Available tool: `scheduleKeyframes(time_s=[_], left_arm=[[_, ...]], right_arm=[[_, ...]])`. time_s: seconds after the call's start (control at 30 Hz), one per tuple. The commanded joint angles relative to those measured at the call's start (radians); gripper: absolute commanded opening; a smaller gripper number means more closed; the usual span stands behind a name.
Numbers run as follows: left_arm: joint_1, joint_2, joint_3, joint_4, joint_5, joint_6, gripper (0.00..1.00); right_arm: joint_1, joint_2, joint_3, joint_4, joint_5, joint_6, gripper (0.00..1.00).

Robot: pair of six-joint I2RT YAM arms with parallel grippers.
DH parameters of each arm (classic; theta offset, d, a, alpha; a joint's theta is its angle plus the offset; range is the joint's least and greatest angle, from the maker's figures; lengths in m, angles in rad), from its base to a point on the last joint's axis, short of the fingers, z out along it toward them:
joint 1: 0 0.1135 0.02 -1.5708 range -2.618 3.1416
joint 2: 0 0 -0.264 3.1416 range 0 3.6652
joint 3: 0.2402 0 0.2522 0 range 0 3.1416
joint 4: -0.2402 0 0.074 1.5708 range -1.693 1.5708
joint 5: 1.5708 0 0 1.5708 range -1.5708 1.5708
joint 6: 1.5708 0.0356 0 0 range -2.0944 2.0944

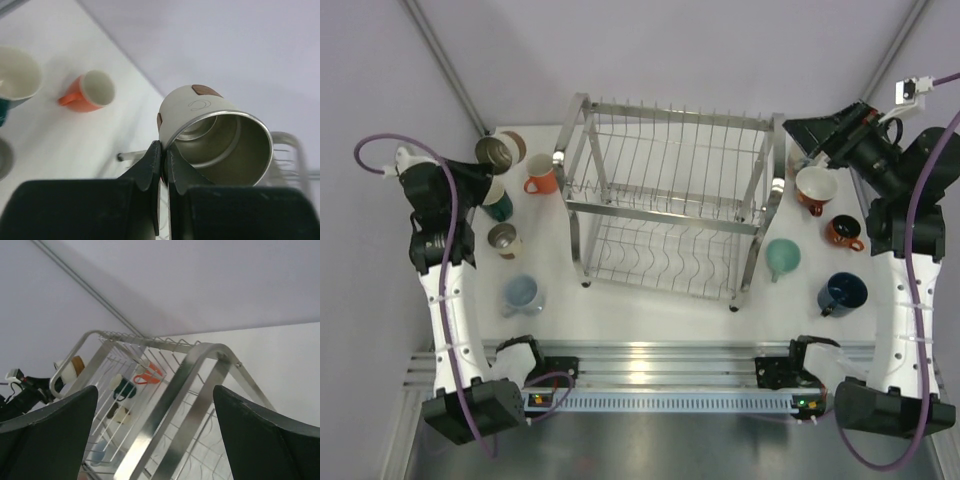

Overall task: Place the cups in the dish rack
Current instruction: Pass the cup from the left arm to the right

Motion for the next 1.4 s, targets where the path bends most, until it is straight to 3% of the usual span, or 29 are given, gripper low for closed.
scheduleKeyframes(time_s=[0.0, 0.03, 0.1, 0.17, 0.37, 0.57, 0.67, 0.87, 0.97, 1.37], left_arm=[[0.008, -0.021, 0.052, 0.329, 0.175, -0.144, 0.0], [0.008, -0.015, 0.035, 0.408, 0.293, -0.185, 0.0], [0.008, 0.002, 0.019, 0.64, 0.386, -0.323, 0.0], [0.008, 0.006, 0.006, 0.765, 0.468, -0.427, 0.0], [0.006, -0.018, 0.097, 0.916, 0.527, -0.403, 0.0], [-0.001, -0.014, 0.065, 1.244, 0.596, -0.653, 0.0], [-0.082, -0.037, 0.023, 1.27, 0.56, -0.706, 0.0], [-0.41, -0.066, -0.063, 1.27, 0.472, -0.609, 0.0], [-0.506, -0.092, -0.103, 1.27, 0.449, -0.569, 0.0], [-0.56, -0.118, -0.139, 1.27, 0.444, -0.566, 0.0]], right_arm=[[0.033, -0.026, 0.052, 0.078, -0.102, 0.078, 0.99], [0.057, -0.032, 0.055, 0.089, -0.126, 0.084, 1.0], [0.088, -0.034, 0.072, 0.097, -0.151, 0.087, 0.99], [0.131, -0.03, 0.084, 0.099, -0.175, 0.094, 0.99], [0.264, -0.011, 0.109, 0.21, -0.217, 0.162, 0.99], [0.447, 0.035, 0.096, 0.37, -0.116, 0.242, 0.99], [0.574, 0.083, 0.125, 0.43, -0.042, 0.2, 0.99], [0.8, 0.187, 0.19, 0.542, 0.05, 0.143, 0.99], [0.89, 0.221, 0.216, 0.569, 0.096, 0.089, 0.99], [1.05, 0.275, 0.191, 0.749, 0.2, 0.024, 0.99]])
